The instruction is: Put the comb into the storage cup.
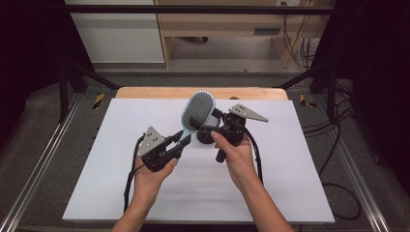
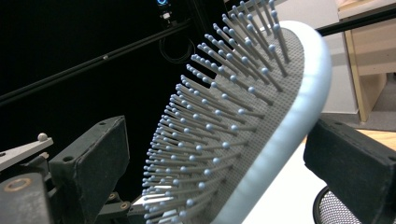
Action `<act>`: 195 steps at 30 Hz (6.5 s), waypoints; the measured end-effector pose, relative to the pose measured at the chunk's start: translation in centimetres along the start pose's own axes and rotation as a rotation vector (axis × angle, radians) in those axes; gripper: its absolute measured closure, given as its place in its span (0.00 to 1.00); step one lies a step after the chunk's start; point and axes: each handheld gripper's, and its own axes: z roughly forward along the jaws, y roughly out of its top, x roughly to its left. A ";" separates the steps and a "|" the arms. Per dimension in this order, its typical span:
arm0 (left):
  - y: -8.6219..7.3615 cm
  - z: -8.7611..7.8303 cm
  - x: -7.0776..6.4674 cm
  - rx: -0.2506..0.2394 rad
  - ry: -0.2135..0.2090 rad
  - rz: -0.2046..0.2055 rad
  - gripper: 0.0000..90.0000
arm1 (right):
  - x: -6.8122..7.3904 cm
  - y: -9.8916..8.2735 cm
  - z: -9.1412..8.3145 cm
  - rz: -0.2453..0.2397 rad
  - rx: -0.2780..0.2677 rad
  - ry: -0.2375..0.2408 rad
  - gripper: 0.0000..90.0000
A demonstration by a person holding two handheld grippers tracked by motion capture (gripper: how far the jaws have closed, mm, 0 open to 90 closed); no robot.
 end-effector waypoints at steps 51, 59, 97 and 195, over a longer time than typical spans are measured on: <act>0.0 -0.1 -0.1 -0.003 -0.003 0.006 0.78 | -1.0 0.2 0.5 0.087 0.003 0.042 0.30; -0.1 0.0 0.0 -0.002 -0.009 -0.005 0.78 | -1.2 0.2 0.5 0.101 -0.002 0.050 0.35; -1.7 1.2 0.9 0.076 -0.048 -0.069 0.78 | -1.1 -0.4 0.7 0.075 0.038 0.057 0.56; -2.2 1.6 0.9 0.086 -0.031 -0.085 0.60 | 0.3 -0.9 0.5 0.017 0.048 0.050 0.61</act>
